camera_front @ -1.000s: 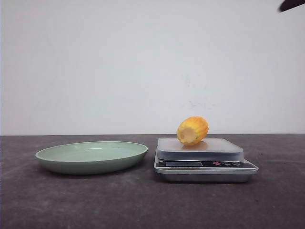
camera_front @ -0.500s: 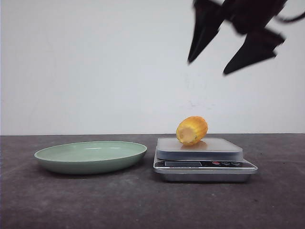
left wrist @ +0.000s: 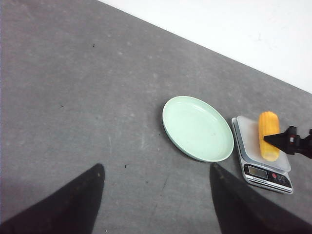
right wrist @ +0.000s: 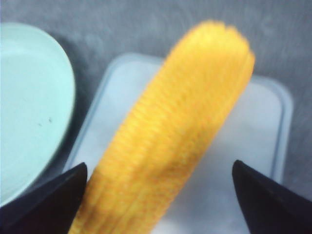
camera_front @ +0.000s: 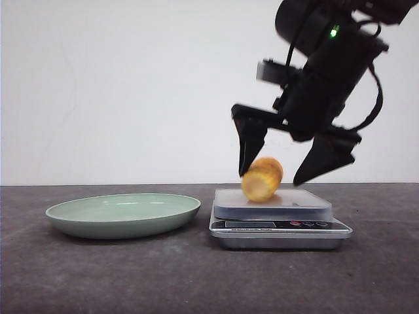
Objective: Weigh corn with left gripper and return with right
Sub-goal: 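Lower the right gripper to the corn on the scale and grasp it, then carry the corn with the right gripper back down onto the green plate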
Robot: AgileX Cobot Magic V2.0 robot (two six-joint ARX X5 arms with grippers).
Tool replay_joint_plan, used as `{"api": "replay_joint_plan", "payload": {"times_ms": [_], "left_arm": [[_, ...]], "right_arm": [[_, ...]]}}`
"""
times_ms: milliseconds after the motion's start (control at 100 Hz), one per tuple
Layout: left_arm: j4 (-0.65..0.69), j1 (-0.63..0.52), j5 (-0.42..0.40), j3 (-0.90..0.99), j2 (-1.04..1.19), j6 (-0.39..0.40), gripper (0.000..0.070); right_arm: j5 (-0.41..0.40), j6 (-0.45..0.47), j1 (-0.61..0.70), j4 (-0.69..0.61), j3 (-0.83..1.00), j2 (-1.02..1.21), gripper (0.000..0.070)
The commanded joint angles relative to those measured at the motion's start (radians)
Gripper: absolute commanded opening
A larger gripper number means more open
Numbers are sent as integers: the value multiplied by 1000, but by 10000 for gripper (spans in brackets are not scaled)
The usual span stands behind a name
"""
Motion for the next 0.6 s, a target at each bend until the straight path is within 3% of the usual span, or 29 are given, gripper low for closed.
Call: {"api": "replay_joint_plan", "payload": {"times_ms": [0, 140, 430, 590], "left_arm": [[-23, 0, 4, 13, -2, 18, 405], [-23, 0, 4, 13, -2, 25, 405], [-22, 0, 4, 13, -2, 28, 405], [-22, 0, 3, 13, -2, 31, 405]], "right_arm": [[3, 21, 8, 5, 14, 32, 363], [29, 20, 32, 19, 14, 35, 0], [54, -25, 111, 26, 53, -116, 0], [51, -43, 193, -39, 170, -169, 0]]}}
